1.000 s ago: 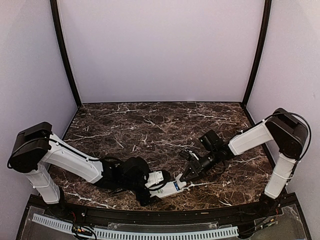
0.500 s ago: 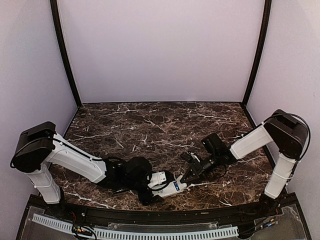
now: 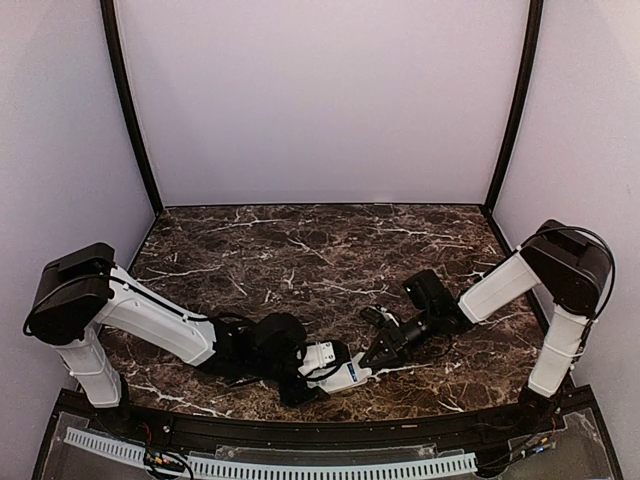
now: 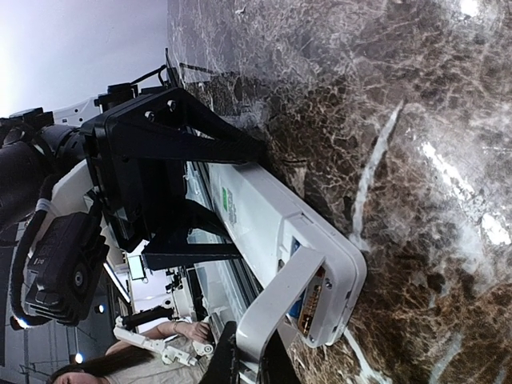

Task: Load the batteries into the remote control
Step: Hold the remote control without the battery cover at the center of the board.

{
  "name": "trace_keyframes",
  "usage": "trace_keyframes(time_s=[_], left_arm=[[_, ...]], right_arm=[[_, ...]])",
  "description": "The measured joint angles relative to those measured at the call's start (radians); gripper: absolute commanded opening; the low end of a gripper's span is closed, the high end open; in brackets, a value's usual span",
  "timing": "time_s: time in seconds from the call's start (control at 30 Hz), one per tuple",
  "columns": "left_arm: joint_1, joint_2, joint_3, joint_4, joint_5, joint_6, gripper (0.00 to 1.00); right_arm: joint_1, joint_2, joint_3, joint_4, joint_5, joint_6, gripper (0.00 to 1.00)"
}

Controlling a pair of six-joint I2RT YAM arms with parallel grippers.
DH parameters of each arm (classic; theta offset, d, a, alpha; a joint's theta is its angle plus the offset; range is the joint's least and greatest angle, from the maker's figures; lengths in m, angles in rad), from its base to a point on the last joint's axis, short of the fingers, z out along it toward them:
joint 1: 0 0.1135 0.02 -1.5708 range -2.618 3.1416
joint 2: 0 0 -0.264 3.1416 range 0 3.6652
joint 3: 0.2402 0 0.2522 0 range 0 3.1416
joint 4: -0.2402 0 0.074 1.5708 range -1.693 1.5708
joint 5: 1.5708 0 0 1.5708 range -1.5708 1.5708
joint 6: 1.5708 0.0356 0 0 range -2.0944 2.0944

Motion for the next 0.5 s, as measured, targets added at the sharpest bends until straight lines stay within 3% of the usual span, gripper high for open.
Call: trace_keyframes(time_s=[0.23,0.5], left_arm=[[0.0,0.001,0.0,0.002,0.0,0.0,0.72],[0.0,0.002,0.0,0.002,0.0,0.0,0.71]], right_arm=[[0.0,0.0,-0.002,-0.014,0.022,-0.008,0.16],[0.0,-0.019,0.006,-0.146,0.117,-0.043,0.2]])
